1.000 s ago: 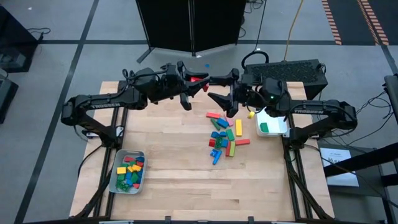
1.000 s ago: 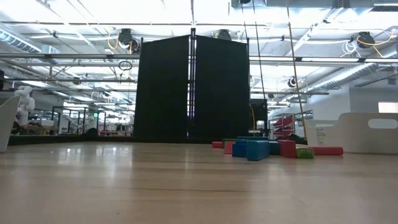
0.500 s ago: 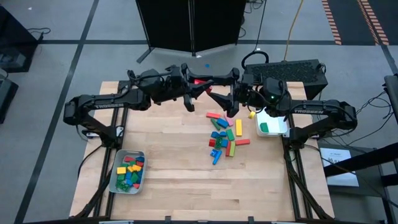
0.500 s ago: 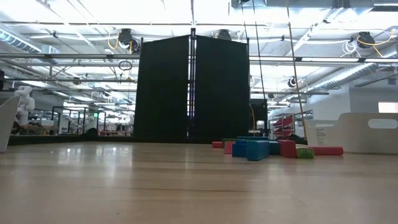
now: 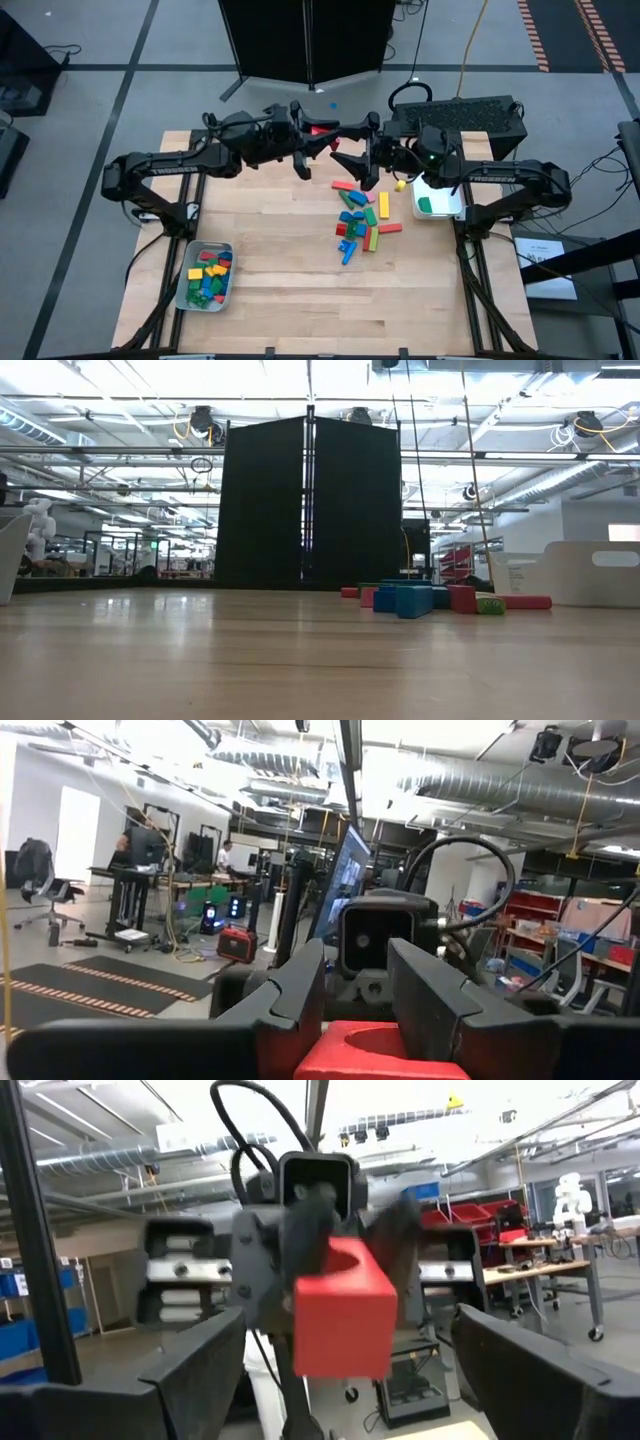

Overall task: Sort blocks by size
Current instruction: Put the orange arch block into the white bin

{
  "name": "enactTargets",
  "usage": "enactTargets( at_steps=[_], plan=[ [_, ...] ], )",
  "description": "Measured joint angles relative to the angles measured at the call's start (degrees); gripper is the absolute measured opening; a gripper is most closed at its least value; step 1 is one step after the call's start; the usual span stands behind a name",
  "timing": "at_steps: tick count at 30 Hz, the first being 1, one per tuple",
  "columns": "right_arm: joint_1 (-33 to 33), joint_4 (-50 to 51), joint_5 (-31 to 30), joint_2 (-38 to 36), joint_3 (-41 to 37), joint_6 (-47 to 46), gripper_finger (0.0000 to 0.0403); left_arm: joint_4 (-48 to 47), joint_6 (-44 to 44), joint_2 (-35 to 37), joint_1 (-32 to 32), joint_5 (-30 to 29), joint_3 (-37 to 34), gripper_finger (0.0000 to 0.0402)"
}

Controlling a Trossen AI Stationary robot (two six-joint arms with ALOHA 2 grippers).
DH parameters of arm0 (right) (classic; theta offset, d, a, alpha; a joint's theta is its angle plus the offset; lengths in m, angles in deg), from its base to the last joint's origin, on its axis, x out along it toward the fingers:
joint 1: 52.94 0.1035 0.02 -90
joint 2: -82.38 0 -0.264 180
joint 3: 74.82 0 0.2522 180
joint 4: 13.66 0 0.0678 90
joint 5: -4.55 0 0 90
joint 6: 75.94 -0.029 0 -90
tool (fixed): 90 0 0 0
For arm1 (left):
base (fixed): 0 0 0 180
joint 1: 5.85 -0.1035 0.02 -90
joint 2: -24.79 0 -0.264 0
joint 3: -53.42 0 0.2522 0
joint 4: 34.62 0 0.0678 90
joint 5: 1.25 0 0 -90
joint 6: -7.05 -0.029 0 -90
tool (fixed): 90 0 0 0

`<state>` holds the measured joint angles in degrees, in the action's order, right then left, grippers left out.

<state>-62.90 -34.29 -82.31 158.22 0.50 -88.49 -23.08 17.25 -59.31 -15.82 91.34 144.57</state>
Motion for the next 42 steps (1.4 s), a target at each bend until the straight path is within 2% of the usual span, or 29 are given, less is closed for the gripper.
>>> enactTargets(
  at_steps=[5,9,22,34,35,42],
  plan=[
    [0.0,-0.9,0.0,0.8,0.0,-0.2,0.0328,-0.3,0.0,0.0,0.0,0.0,0.0,0.0103],
    [0.0,-1.0,0.0,0.8,0.0,0.0,0.0297,-0.3,-0.1,0.0,0.0,0.0,0.0,0.0103],
    [-0.1,-1.4,0.3,0.8,0.0,2.0,0.0119,-0.5,-0.6,0.0,0.0,0.5,0.1,0.0103],
    [-0.2,-1.0,0.3,0.8,0.0,2.8,0.0114,-0.8,-1.7,0.0,0.2,0.9,0.1,0.0104],
    [-0.2,-1.0,0.2,0.8,0.0,3.6,0.0114,-0.8,-1.5,0.0,0.3,0.6,0.1,0.0112],
    [-0.3,0.0,-0.5,0.8,0.0,4.5,0.0114,-1.1,-1.2,0.0,0.4,0.3,0.1,0.0237]
  ],
)
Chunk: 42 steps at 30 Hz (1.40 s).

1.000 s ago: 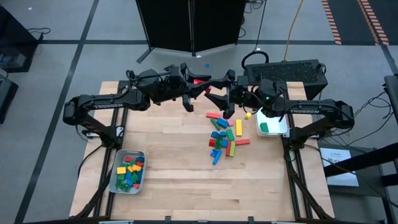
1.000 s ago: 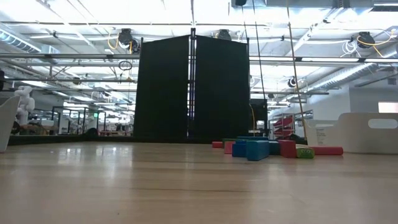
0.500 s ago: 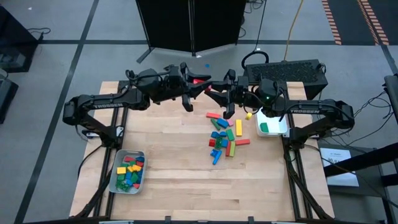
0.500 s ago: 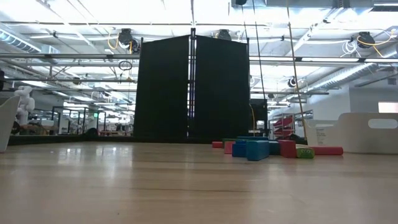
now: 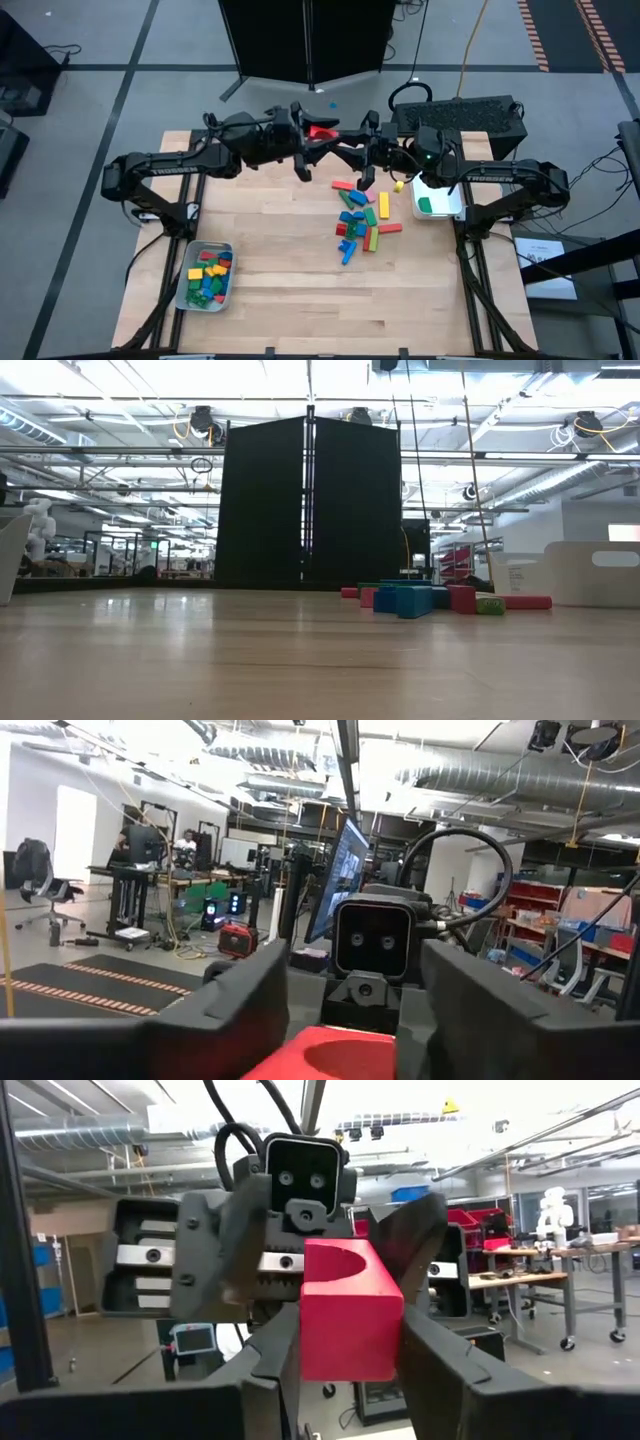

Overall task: Sort blocks by size
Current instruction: Put the orange arch block into the white bin

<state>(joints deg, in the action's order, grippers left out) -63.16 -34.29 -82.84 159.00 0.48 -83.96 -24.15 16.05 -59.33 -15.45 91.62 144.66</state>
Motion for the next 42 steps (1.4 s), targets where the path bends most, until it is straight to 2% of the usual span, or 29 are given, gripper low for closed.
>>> enactTargets(
  at_steps=[5,13,18,23,25,29,31,37,42],
  plan=[
    [-0.4,0.4,0.3,0.0,0.0,0.1,0.0114,0.1,-0.3,0.3,0.0,-0.2,0.0,0.0279],
    [-1.4,1.9,-0.9,0.0,0.0,-0.1,0.0114,-0.7,-5.5,3.1,-0.1,-7.1,0.0,0.0289],
    [-2.2,7.1,-8.5,-0.2,0.0,-0.5,0.0114,-3.6,-8.9,5.2,-0.2,-12.2,0.0,0.0290],
    [-3.7,17.3,-17.7,-0.9,0.0,-2.9,0.0114,-8.1,-9.8,7.1,-0.2,-14.6,0.0,0.0290],
    [-4.3,24.2,-23.7,-1.7,0.0,-6.2,0.0114,-10.2,-9.8,7.6,-0.2,-15.1,0.0,0.0290],
    [-5.7,44.7,-36.9,-4.3,0.0,-16.0,0.0114,-12.9,-9.5,8.4,-0.2,-15.2,0.0,0.0290],
    [-6.2,55.6,-40.9,-6.1,0.0,-22.5,0.0114,-14.2,-9.5,8.4,-0.2,-15.3,0.0,0.0290],
    [-7.4,89.8,-42.8,-8.6,0.0,-47.0,0.0114,-14.9,-9.4,8.4,-0.2,-15.4,0.0,0.0290],
    [-7.3,110.7,-38.8,-8.2,0.0,-63.1,0.0119,-14.9,-9.3,8.4,-0.2,-15.4,0.0,0.0290]
  ],
)
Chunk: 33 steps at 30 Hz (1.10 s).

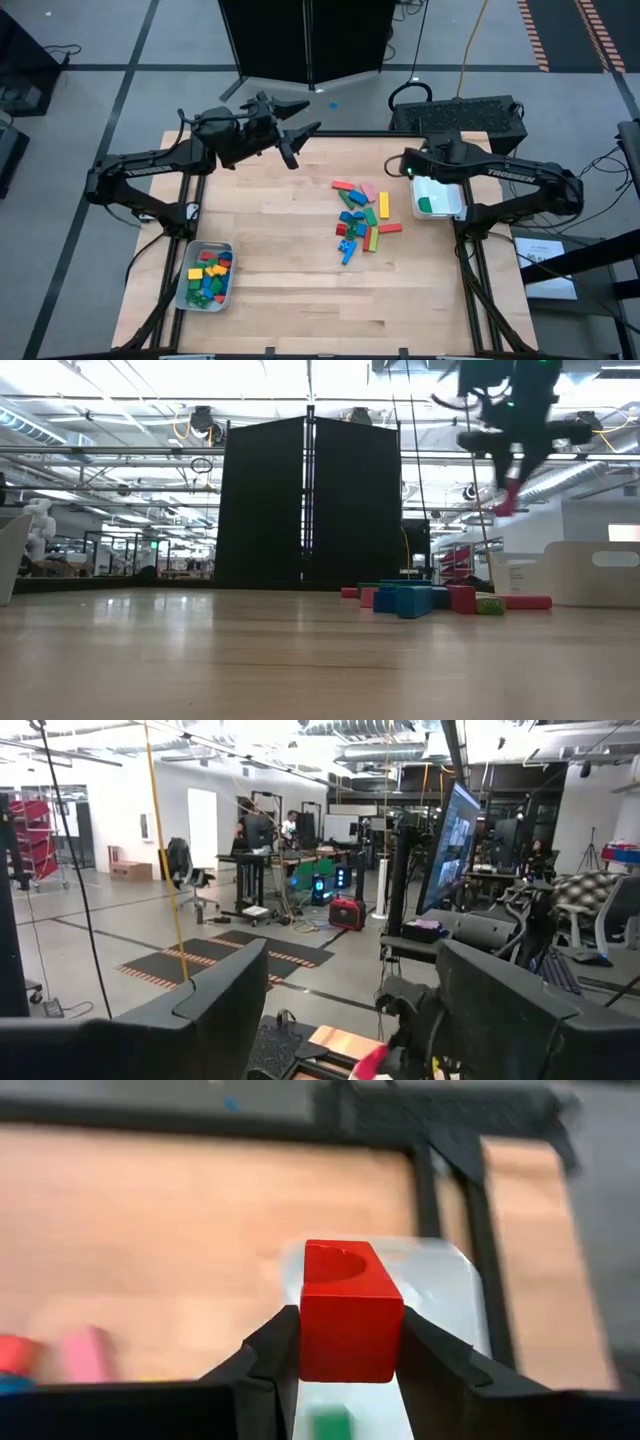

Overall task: Sort blocks by size
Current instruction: Put the orange arch block into the white bin, then put the green block into the white bin

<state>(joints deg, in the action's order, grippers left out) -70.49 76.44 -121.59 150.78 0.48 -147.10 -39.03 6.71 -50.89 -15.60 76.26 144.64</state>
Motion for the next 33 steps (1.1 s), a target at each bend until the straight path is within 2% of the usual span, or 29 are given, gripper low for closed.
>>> enactTargets(
  at_steps=[6,11,16,21,23,29,33],
  plan=[
    [0.0,9.0,4.0,1.3,0.0,-6.0,0.0126,-0.1,0.0,0.0,0.0,0.0,0.0,0.0290],
    [0.0,6.1,5.0,2.1,0.0,-1.7,0.0149,-5.1,1.7,0.0,0.0,0.0,0.0,0.0290],
    [0.0,-0.3,6.3,2.2,0.0,2.8,0.0196,-15.3,3.0,-0.1,-0.9,0.0,0.0,0.0290],
    [0.0,-0.7,6.5,2.2,0.0,2.9,0.0232,-25.4,4.5,-3.1,-3.1,0.7,-0.2,0.0290],
    [0.0,-0.7,6.5,2.2,0.0,3.1,0.0238,-25.6,3.9,-5.1,-3.5,4.0,-1.0,0.0290],
    [0.0,-1.0,6.4,2.2,0.0,3.4,0.0241,-26.3,-7.9,-15.0,-3.2,22.4,-2.8,0.0290],
    [0.0,-1.0,6.3,2.2,0.0,4.4,0.0242,-24.1,-19.1,-22.0,-1.4,26.0,-2.8,0.0290]
  ],
)
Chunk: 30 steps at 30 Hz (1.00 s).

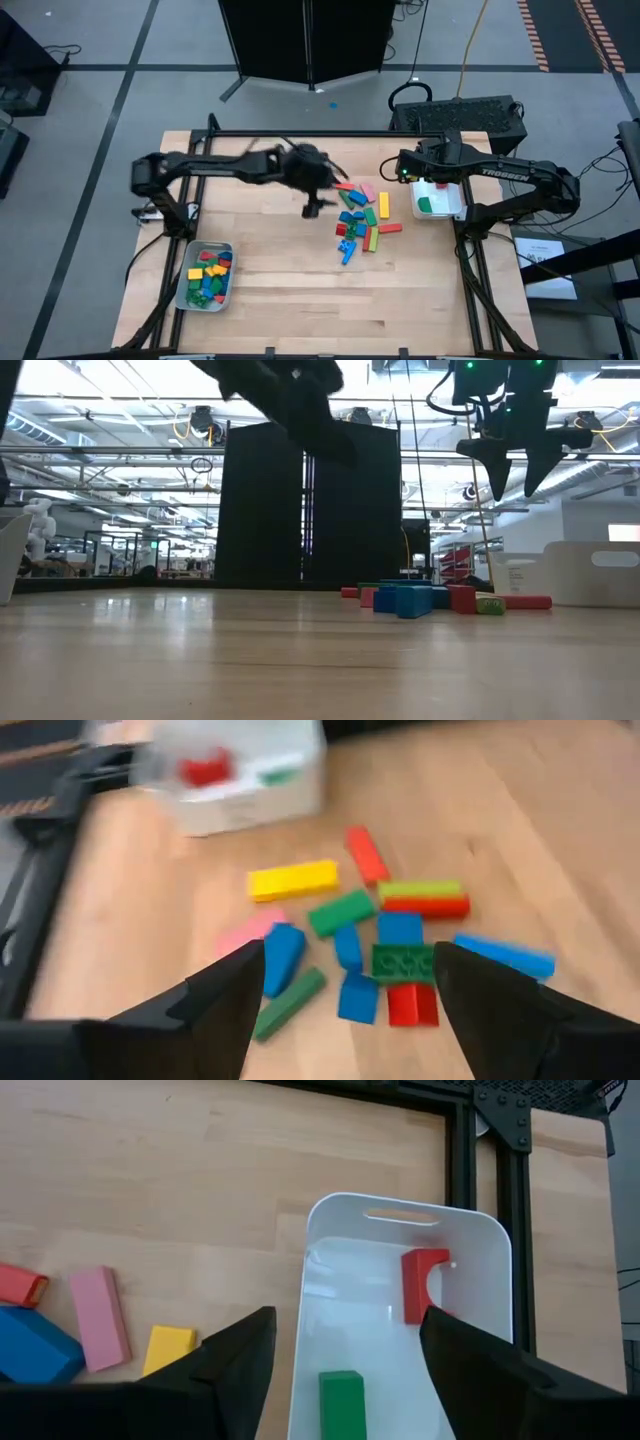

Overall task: Sort blocks by size
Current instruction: Put the green block into the white bin

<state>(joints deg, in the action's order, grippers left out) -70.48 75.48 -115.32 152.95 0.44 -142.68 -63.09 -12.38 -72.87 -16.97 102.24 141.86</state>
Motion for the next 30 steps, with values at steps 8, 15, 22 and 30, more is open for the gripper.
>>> enactTargets(
  at_steps=[8,15,22,30],
  plan=[
    [0.0,-0.2,0.2,0.0,0.0,0.4,0.0242,4.9,-10.9,-11.7,1.0,-0.2,0.0,0.0290],
    [0.0,-0.3,0.2,0.0,0.0,1.6,0.0242,8.9,-11.0,-17.0,-0.7,-4.2,1.8,0.0290],
    [0.0,-0.5,0.2,0.0,0.0,3.3,0.0242,5.7,-4.1,-20.6,-2.6,-7.0,4.0,0.0290],
    [0.0,-2.9,-0.1,0.0,0.0,5.9,0.0242,5.8,-7.5,-21.1,-3.4,-6.2,4.0,0.0290]
  ],
)
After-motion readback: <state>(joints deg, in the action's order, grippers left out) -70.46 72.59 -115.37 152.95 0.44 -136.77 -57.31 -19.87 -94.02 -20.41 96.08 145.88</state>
